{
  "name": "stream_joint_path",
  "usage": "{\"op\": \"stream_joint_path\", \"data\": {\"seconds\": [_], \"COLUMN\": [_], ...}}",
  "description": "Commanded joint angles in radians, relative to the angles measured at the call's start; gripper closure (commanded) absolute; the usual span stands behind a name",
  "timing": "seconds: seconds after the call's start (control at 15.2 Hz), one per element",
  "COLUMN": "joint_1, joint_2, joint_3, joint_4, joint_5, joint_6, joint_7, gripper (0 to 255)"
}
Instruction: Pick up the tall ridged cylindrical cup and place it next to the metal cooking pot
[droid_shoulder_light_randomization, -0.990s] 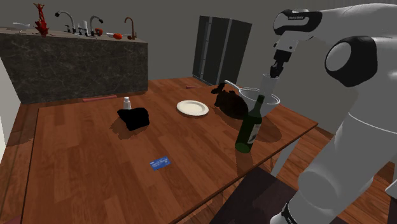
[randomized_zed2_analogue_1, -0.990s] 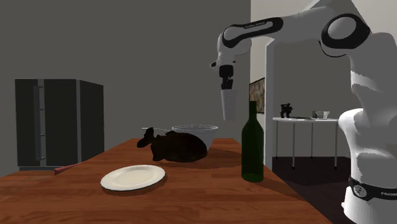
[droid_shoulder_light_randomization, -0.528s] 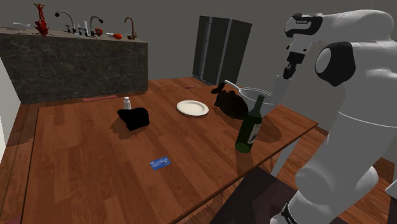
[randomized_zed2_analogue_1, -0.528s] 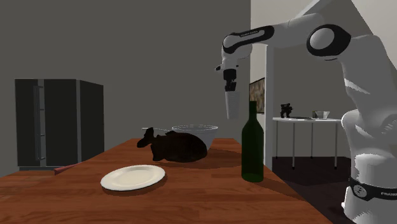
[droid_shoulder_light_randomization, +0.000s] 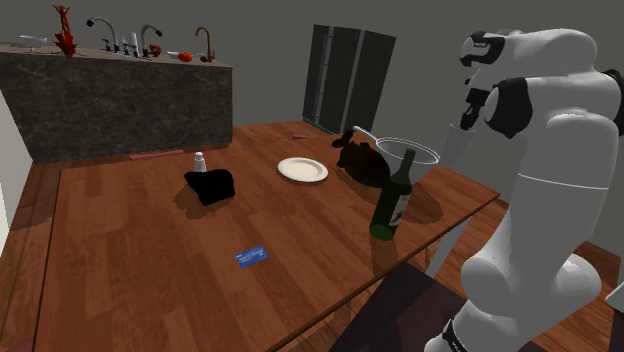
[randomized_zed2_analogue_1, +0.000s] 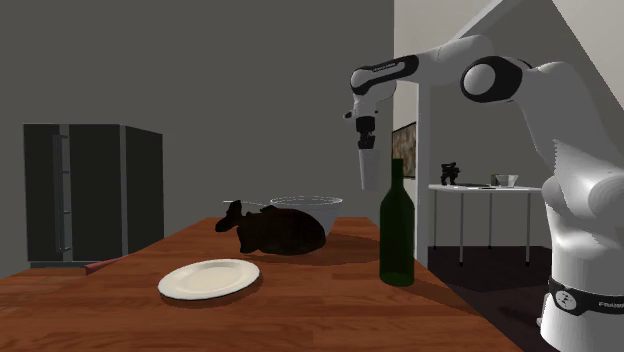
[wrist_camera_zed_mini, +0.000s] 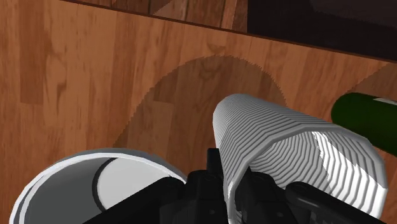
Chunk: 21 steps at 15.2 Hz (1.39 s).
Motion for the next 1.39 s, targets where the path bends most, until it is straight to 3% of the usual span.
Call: {"op": "stream_joint_path", "data": {"seconds": [0.0, 1.32], "joint_1": [0.005, 0.039], "joint_2": [-0.008, -0.029], "joint_3": [0.0, 0.009], "joint_4": [-0.038, -0.336], "joint_5": [-0.004, -0.011], "joint_6": [0.031, 0.309], "joint_7": [-0.002, -0.014], "gripper": [255, 255]}}
